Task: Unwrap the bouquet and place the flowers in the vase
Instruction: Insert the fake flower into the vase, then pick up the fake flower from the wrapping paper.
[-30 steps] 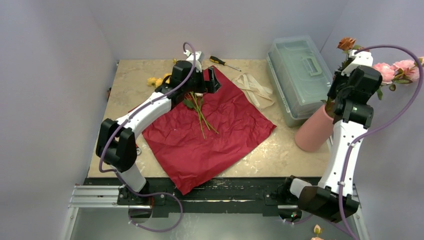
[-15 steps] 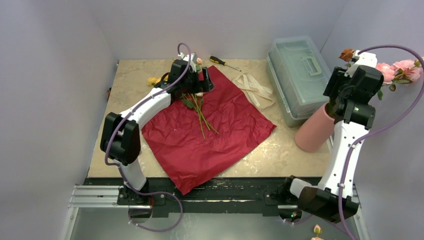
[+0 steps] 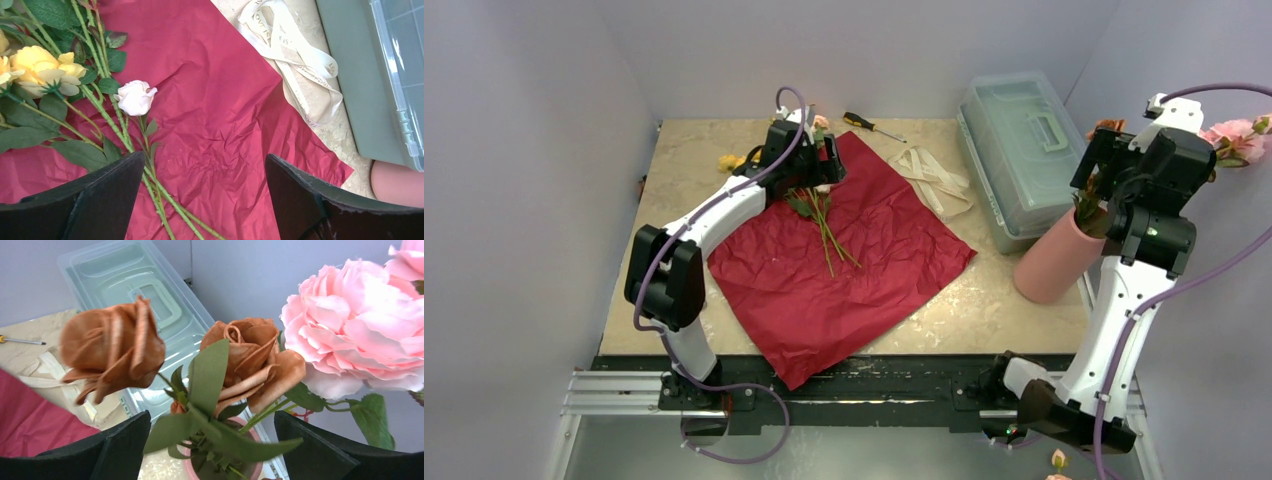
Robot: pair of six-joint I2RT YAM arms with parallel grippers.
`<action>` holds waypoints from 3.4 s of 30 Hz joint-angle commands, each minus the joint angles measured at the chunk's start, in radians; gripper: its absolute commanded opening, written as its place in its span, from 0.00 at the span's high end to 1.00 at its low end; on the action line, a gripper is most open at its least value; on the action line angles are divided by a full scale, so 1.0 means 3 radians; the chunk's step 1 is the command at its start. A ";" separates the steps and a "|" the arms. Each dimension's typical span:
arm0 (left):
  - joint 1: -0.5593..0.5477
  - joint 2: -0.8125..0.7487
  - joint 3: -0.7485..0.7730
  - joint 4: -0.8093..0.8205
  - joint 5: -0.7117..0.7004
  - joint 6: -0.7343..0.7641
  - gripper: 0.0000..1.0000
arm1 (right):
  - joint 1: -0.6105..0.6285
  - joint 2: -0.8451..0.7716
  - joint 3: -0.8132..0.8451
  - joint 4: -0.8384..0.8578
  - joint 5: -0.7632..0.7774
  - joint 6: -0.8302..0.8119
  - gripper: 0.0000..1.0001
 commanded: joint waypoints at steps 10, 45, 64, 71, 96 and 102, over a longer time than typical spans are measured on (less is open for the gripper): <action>0.0008 -0.0010 -0.0081 0.0008 -0.0476 0.0141 0.28 | -0.0001 0.0254 0.1125 -0.0423 -0.0727 -0.0261 0.02; 0.0440 0.1071 -0.0068 0.0924 -0.0177 -0.0722 0.80 | 0.0891 0.0916 0.1824 -0.0541 -0.0910 -0.0533 0.02; 0.0489 0.0809 -0.0146 0.1001 -0.0227 -0.0722 1.00 | 0.0901 0.0901 0.1757 -0.0500 -0.1045 -0.0497 0.02; 0.0489 0.0441 -0.0257 0.1085 -0.0227 -0.0518 1.00 | 0.0908 0.0920 0.1737 -0.0495 -0.1167 -0.0470 0.02; 0.0265 -0.0853 -0.1180 0.2448 0.1115 0.0023 1.00 | 0.1328 0.0963 0.1457 -0.0267 -0.2284 -0.0061 0.04; -0.0138 -0.0946 -0.1077 0.2795 0.1331 0.0010 1.00 | 0.1522 0.1025 0.1359 0.0202 -0.2629 0.0359 0.05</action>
